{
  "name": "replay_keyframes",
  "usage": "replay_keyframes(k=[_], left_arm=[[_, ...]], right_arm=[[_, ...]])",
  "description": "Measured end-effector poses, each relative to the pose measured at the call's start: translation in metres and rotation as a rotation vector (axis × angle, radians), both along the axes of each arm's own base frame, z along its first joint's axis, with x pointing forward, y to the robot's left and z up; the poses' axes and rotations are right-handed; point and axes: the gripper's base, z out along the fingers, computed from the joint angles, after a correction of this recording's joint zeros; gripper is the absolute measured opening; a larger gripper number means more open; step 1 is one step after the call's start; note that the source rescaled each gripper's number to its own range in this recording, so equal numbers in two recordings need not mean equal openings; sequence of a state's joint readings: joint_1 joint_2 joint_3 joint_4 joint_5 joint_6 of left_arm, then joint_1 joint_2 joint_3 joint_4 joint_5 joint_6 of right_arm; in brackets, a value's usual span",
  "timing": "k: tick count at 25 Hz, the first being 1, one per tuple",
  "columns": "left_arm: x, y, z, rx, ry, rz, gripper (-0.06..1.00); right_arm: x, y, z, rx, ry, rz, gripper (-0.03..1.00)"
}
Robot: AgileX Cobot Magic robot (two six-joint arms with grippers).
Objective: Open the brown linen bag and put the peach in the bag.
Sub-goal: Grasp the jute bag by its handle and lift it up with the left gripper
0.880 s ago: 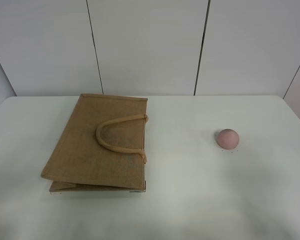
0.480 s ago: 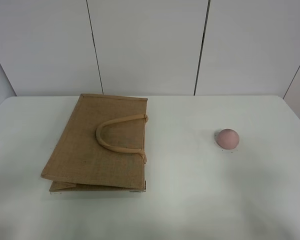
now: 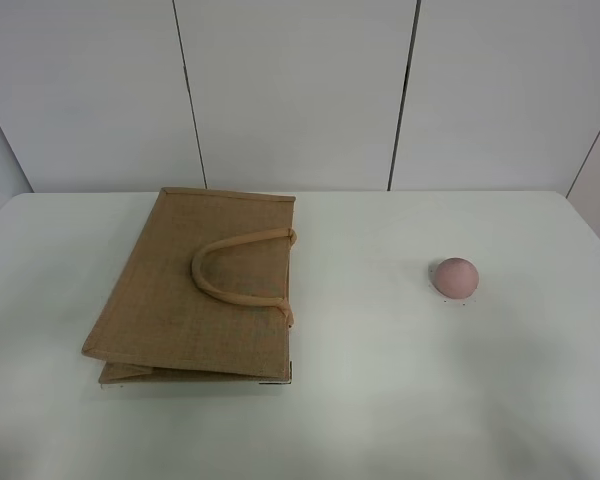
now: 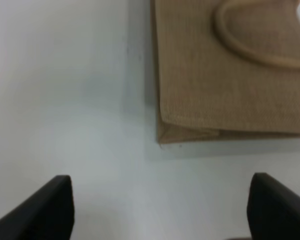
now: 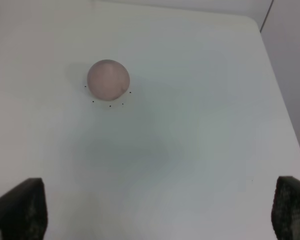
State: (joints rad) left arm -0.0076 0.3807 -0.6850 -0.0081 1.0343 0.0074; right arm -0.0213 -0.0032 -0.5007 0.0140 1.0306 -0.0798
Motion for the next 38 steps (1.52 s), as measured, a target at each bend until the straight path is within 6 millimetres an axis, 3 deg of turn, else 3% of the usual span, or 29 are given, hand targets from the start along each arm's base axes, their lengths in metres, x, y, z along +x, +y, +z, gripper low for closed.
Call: replay_keyframes(k=[7,13,20,23,27,33,38], left_arm=[[0.112,-0.001,0.023,0.007,0.282,-0.006,1.0],[0.218,-0.002,0.009,0.009,0.452,-0.009,1.0],[0.309,-0.002,-0.018,0.0,0.513,0.007,1.0],[0.334,-0.007,-0.031,-0.012,0.531,0.02,1.0],[0.353,-0.035,-0.052,-0.022,0.572,-0.002,1.0],[0.364,-0.099,-0.078,-0.021,0.631,-0.076,1.0],[0.371,-0.13,-0.102,0.001,0.657,-0.113,1.0]], right_arm=[[0.0,0.0,0.0,0.0,0.0,0.0,1.0],[0.0,0.0,0.0,0.0,0.0,0.0,1.0],[0.0,0.0,0.0,0.0,0.0,0.0,1.0],[0.0,0.0,0.0,0.0,0.0,0.0,1.0],[0.0,0.0,0.0,0.0,0.0,0.0,1.0],[0.0,0.0,0.0,0.0,0.0,0.0,1.0],[0.0,0.0,0.0,0.002,0.0,-0.001,1.0]])
